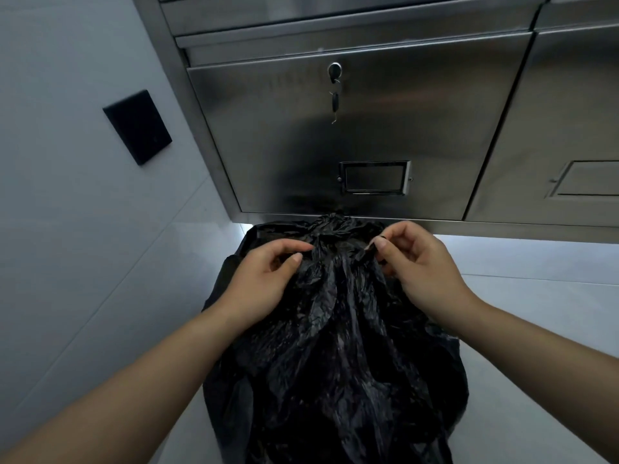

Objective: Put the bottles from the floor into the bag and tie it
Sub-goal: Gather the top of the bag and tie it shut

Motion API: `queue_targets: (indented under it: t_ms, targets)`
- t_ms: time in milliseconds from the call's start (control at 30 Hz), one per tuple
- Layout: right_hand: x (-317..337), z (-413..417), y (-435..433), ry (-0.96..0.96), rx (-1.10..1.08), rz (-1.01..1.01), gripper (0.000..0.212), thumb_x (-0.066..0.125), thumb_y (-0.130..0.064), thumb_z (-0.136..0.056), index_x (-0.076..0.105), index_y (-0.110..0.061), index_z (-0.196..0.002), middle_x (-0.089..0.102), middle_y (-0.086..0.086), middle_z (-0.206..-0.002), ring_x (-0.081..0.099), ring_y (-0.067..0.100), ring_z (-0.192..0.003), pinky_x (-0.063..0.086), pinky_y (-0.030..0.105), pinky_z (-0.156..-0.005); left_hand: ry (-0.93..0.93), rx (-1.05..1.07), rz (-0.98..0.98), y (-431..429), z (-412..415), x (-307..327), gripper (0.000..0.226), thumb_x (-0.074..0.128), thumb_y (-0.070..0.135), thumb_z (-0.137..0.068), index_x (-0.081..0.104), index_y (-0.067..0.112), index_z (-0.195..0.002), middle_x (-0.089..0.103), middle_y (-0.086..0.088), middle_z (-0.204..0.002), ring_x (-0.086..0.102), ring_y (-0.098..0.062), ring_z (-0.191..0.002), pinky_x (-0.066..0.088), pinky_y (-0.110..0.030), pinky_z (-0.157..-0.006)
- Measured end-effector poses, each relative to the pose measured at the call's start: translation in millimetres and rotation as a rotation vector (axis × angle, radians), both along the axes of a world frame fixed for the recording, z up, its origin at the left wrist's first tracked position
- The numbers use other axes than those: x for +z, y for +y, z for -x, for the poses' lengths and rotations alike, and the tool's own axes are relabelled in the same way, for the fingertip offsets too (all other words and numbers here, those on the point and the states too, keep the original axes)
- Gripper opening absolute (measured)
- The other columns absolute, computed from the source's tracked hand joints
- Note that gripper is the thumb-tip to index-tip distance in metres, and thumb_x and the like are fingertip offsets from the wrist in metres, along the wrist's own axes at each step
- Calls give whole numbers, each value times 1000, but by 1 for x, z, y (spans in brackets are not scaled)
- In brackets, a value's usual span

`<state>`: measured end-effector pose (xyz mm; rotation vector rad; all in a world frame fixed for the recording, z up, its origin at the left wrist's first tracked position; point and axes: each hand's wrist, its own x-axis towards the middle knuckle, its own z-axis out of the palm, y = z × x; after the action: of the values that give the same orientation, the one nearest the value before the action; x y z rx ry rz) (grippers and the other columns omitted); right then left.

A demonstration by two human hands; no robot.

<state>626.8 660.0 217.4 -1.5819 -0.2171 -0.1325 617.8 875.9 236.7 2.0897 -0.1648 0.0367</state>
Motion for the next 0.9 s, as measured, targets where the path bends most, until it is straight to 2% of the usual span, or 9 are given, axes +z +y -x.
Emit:
queue_targets:
  t_ms: [133,233,267,367,467,600,700,800,900]
  targets:
    - [0,5,5,-20,45,43,10,57,-7,-89,55,-9,-80,65,7,-76,55,0,-59,42,14,-59,-19,-4,68,-13,6,6,20,60,18,-89,65,33,-100,69,4,-98,64,-9,-87,51,-15,-79]
    - [0,6,6,-10,41,61,8,62,-10,-86,59,-11,-78,66,5,-72,58,11,-65,46,26,-65,-12,-46,131,-25,10,9,23,65,17,-85,66,27,-105,65,9,-85,64,-2,-77,50,-9,-72]
    - [0,7,7,-5,39,68,9,64,-12,-85,60,-13,-77,66,3,-70,58,12,-65,46,28,-66,0,-76,131,-29,12,9,21,65,17,-84,68,26,-103,67,9,-85,65,-5,-79,50,-10,-72]
    - [-1,9,6,-1,53,70,9,67,-16,-82,63,-17,-74,66,-4,-62,56,9,-59,45,25,-61,31,-141,93,-38,17,2,17,64,23,-86,70,27,-101,72,2,-91,67,-24,-86,55,-29,-79]
    - [0,11,4,-14,58,72,11,68,-17,-82,63,-20,-73,61,-4,-53,47,7,-50,38,20,-53,49,-188,20,-42,21,-5,21,65,30,-84,65,40,-102,71,0,-92,63,-26,-74,55,-37,-75]
    - [-1,14,3,-21,29,91,10,68,-16,-82,64,-19,-74,59,7,-53,47,11,-49,38,20,-52,102,-221,15,-46,22,-11,17,68,34,-80,65,46,-92,73,-13,-94,67,-26,-89,51,-38,-84]
    - [0,12,1,42,-8,19,9,65,-13,-85,62,-14,-76,63,13,-58,52,10,-48,41,18,-49,47,-153,-56,-44,18,-14,7,72,37,-76,70,39,-82,73,-10,-82,66,-22,-75,52,-35,-72]
    - [-2,12,-5,152,-52,-79,12,62,-12,-87,59,-14,-75,65,7,-63,59,9,-52,46,18,-50,-6,-46,-22,-35,12,-17,3,73,32,-76,73,29,-77,70,3,-70,58,-2,-58,47,-14,-58]
    - [-5,12,-9,172,27,-32,7,61,-13,-87,59,-12,-80,66,1,-65,62,11,-57,48,19,-53,-16,-5,-28,-29,12,-20,2,73,33,-76,72,31,-75,72,6,-71,62,-5,-62,49,-15,-61]
